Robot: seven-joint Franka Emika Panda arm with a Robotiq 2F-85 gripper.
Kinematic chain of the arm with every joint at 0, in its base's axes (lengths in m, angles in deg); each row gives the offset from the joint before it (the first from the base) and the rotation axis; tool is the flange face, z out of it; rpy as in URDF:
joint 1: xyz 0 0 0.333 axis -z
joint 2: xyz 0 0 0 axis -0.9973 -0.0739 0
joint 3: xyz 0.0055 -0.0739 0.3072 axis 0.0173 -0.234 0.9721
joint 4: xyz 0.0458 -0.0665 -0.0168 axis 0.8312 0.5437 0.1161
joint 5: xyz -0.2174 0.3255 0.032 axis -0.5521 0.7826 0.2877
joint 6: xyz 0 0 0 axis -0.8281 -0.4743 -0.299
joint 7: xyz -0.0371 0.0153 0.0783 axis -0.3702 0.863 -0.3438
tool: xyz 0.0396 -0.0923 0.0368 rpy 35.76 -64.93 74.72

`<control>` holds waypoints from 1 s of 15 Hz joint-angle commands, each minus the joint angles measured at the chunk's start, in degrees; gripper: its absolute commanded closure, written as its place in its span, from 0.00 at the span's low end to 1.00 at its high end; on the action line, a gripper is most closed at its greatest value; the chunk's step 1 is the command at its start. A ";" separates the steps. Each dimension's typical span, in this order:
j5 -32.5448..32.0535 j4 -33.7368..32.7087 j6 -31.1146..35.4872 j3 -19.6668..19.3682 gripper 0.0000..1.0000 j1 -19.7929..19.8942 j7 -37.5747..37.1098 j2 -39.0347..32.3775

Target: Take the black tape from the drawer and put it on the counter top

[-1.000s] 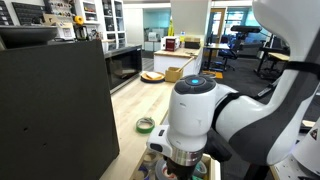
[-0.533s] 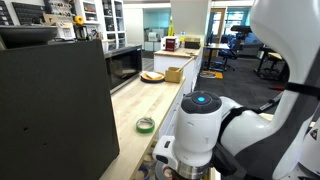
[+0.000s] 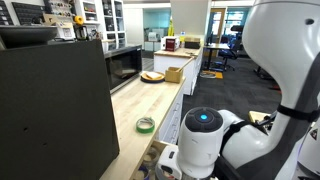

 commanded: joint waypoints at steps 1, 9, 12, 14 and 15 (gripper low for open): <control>0.70 -0.58 2.91 -0.93 0.00 -0.79 -0.64 -2.70; 0.99 -3.29 4.33 -1.44 0.00 0.17 1.24 -6.24; 1.14 -4.10 4.72 -1.23 0.00 0.91 1.73 -7.19; 1.38 -4.68 4.94 -0.65 0.00 1.73 2.12 -8.08; 1.49 -5.00 5.05 -0.40 0.00 2.12 2.33 -8.57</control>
